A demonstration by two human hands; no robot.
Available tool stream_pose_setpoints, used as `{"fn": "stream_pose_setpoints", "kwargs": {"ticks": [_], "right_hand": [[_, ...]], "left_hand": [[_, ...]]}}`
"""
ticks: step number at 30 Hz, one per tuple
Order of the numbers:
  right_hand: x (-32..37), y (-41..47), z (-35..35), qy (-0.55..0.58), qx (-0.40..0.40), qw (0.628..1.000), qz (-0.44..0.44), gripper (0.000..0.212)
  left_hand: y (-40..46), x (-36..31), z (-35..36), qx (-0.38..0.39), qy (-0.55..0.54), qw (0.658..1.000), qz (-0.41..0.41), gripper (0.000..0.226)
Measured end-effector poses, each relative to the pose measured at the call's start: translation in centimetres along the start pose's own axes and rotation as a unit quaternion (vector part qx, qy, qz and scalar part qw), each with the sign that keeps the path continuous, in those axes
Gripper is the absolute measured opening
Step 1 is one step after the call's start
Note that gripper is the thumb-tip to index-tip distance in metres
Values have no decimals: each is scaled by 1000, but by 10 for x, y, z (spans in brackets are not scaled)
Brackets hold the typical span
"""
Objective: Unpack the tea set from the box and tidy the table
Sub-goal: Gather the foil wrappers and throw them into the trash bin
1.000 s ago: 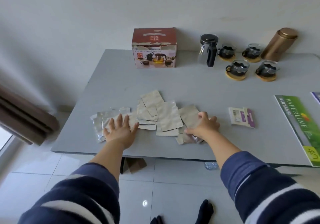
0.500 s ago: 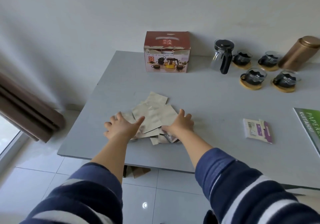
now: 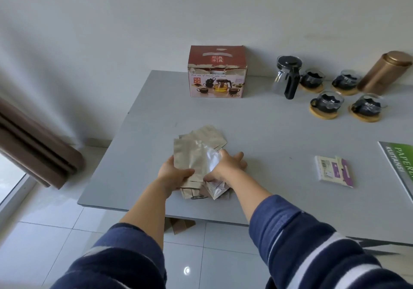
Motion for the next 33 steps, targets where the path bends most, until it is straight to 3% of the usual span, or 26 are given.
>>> {"fn": "stream_pose_setpoints", "kwargs": {"ticks": [4,7,11,15,21,29,33], "right_hand": [[-10,-10,-1,129,3,991,-15,94],[-23,-19,-3,285,13,958,-19,93],[-40,-38,-14,386,39,921,-30,90],[-54,-53,-30,428,29,902,-51,72],[-99,-76,-61,470,-61,880,-34,64],[-231,-109,-97,522,-161,836,49,62],[-319,-137,-102,555,-208,800,94,63]], "left_hand": [[-7,4,4,-4,-29,999,13,61],[-15,5,5,13,-91,996,-12,69],[-29,-2,8,47,-112,992,-14,66],[-40,-16,17,68,-114,991,3,66],[-60,-55,62,126,-75,988,40,62],[-106,-84,196,237,3,967,92,45],[-139,-83,284,299,46,946,118,54]]}}
Point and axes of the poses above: each hand's wrist, its own y-axis towards the middle knuckle, its own z-axis out of the palm, x = y × z, the point moved 1 cm from there along y, towards the middle knuckle, and after that the axes turned 2 degrees about -y, right-handed, at the moved point
